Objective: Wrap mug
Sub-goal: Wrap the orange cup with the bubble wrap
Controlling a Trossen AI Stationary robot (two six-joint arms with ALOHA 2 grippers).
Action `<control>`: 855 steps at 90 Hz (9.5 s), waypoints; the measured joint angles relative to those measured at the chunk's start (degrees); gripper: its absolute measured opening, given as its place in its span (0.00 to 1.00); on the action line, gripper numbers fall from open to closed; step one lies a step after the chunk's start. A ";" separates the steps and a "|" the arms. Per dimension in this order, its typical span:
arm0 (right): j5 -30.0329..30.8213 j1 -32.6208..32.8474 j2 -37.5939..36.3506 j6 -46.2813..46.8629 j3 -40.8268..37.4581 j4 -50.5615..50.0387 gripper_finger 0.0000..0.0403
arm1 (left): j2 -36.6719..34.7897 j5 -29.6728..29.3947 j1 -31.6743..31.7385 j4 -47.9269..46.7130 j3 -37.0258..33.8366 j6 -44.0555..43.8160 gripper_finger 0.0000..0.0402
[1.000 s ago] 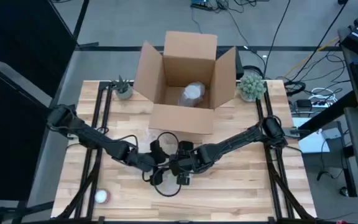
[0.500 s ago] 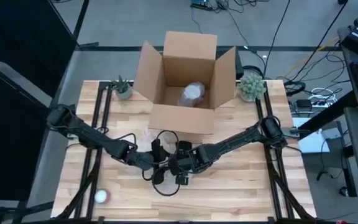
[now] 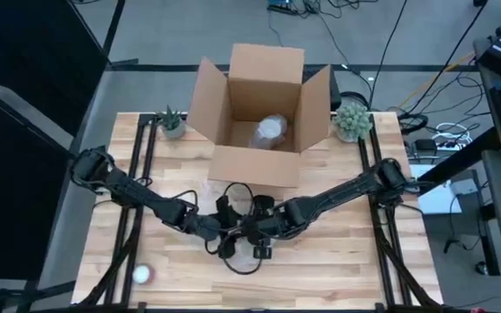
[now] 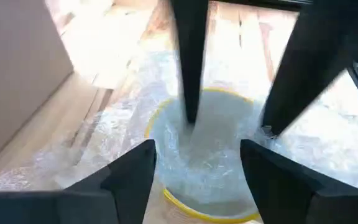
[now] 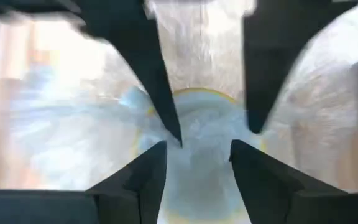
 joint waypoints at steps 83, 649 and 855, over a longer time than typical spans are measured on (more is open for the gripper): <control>6.52 0.75 -1.32 4.83 -4.43 -0.10 0.41 | 0.11 0.59 -0.04 0.99 -0.15 -0.33 0.56; 3.42 -4.42 11.59 8.03 4.38 3.30 0.59 | -17.31 -3.56 -9.01 -28.55 -2.25 -9.21 0.00; 6.26 -2.55 13.86 6.18 4.44 5.26 0.51 | -10.31 2.89 -6.59 -32.29 10.18 -6.32 0.00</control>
